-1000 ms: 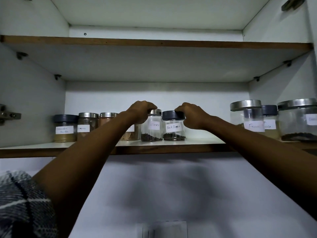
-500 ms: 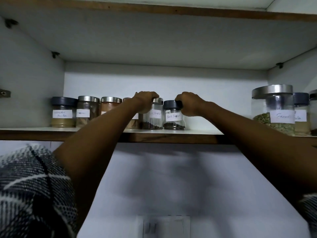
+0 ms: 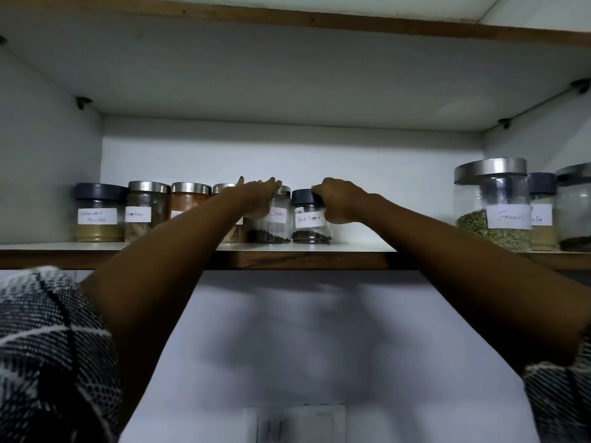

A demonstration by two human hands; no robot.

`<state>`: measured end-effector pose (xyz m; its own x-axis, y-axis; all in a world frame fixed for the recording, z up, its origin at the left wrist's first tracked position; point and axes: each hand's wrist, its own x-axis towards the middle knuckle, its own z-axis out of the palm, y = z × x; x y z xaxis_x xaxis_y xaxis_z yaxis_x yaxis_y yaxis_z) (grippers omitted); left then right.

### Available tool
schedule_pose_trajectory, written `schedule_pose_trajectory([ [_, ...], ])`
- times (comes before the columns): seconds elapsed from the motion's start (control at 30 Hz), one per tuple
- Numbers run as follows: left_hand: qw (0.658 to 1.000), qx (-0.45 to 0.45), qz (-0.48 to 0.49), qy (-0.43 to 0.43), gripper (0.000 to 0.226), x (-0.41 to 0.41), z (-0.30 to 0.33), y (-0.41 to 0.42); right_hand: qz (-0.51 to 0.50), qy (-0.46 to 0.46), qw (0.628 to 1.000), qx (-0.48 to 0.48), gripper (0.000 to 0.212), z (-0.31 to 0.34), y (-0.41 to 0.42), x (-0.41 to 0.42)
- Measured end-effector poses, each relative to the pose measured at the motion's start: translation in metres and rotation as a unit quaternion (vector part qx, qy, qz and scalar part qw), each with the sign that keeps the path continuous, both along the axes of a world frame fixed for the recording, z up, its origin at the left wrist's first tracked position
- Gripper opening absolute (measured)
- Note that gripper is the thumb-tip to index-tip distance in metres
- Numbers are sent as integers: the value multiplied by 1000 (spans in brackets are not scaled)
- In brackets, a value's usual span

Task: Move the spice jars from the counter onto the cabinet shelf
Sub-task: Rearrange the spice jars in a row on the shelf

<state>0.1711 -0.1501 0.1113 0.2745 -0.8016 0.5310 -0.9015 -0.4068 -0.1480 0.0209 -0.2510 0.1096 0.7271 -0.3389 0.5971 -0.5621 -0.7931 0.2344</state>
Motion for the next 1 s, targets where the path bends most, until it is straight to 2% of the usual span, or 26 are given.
schedule_pose_trajectory([
  [0.1, 1000, 2, 19, -23, 80, -2, -10, 3, -48, 88, 994, -44, 51, -4, 12, -10],
  [0.17, 999, -15, 1, -45, 80, -7, -18, 6, -32, 102, 992, -74, 55, -13, 22, -24],
  [0.27, 993, -56, -45, -92, 73, -18, -20, 17, 0, 111, 981, -162, 43, -27, 38, -48],
  [0.37, 974, -113, -103, -164, 51, -44, -16, 28, 56, 124, 943, -304, 22, -29, 55, -78],
  [0.47, 961, -153, -136, -188, 35, -76, -9, 34, 139, 94, 910, -378, 11, -21, 68, -116],
  [0.53, 957, -157, -154, -191, 34, -97, -5, 34, 142, 88, 899, -405, 9, -12, 74, -141],
  [0.63, 948, -172, -195, -184, 36, -132, 0, 30, 101, 77, 904, -408, 24, 7, 77, -180],
  [0.8, 940, -193, -246, -138, 40, -191, 3, 19, 7, -7, 934, -356, 22, 26, 62, -233],
  [0.9, 936, -198, -273, -100, 45, -222, 4, 6, -40, -73, 950, -301, 18, 28, 44, -257],
  [1.0, 935, -195, -291, -56, 50, -248, 5, -9, -92, -95, 970, -203, 24, 25, 22, -275],
])
